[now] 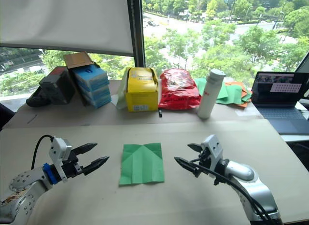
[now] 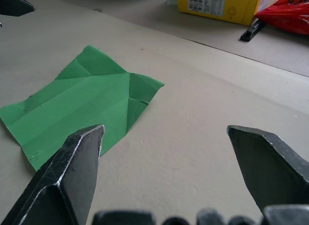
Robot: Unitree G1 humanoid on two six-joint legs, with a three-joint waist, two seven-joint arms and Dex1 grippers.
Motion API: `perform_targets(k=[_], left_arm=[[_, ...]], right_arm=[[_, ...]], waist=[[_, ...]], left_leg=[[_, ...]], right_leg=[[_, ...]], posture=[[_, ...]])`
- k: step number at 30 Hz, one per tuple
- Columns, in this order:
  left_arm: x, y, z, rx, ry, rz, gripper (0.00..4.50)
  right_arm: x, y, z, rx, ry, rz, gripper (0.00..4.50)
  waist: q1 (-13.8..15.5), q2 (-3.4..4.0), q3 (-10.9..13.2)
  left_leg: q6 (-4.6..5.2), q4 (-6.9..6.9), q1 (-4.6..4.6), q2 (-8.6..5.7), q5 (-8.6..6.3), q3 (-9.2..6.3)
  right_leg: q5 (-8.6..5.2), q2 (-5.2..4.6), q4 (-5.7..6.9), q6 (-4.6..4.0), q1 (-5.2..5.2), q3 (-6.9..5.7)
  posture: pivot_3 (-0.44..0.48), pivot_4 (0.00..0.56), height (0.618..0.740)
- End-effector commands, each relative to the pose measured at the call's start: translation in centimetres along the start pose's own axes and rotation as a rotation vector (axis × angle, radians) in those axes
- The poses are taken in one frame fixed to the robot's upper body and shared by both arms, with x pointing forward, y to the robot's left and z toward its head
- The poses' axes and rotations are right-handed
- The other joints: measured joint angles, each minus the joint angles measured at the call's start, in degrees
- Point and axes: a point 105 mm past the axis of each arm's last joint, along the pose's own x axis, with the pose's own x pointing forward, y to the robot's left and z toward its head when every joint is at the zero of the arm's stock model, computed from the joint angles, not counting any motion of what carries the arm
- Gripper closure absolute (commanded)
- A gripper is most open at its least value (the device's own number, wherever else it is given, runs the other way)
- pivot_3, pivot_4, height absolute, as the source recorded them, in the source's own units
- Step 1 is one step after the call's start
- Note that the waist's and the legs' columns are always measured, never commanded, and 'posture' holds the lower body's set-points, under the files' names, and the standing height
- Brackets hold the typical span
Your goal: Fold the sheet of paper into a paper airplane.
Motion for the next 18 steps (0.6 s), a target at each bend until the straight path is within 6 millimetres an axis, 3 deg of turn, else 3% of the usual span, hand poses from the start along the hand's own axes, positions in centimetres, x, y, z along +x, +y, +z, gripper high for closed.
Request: perform_targets(k=[1,10,11,18], left_arm=[[-0.1,-0.2,1.0,0.053,-0.006,-0.012,0.00],[0.4,-0.7,1.0,0.006,-0.014,-0.069,0.00],[0.7,-1.0,1.2,-0.001,-0.022,-0.089,0.54],[3.2,-2.9,0.9,0.012,0.005,-0.212,2.85]], right_arm=[[-0.2,0.2,1.2,-0.054,-0.041,0.007,0.01],[0.0,0.3,1.0,-0.050,-0.037,-0.001,0.01],[0.0,0.3,1.0,-0.050,-0.037,-0.002,0.00],[0.1,0.2,0.7,-0.055,-0.027,-0.009,0.00]], waist=[[0.0,0.00,0.0],[0.0,0.00,0.0],[0.1,0.00,0.0],[0.1,0.00,0.0]], left_leg=[[0.00,0.00,0.00,0.00,0.00,0.00],[0.00,0.00,0.00,0.00,0.00,0.00],[0.00,0.00,0.00,0.00,0.00,0.00],[-0.18,0.01,-0.01,-0.02,0.10,0.01]], right_leg=[[0.00,0.00,0.00,0.00,0.00,0.00],[0.00,0.02,0.00,0.00,0.00,-0.01],[0.00,0.03,0.01,0.00,0.00,-0.01],[0.00,0.09,0.00,0.01,0.01,-0.01]], posture=[[0.000,0.150,0.740],[0.000,0.150,0.740],[0.000,0.150,0.740],[0.000,0.150,0.740]])
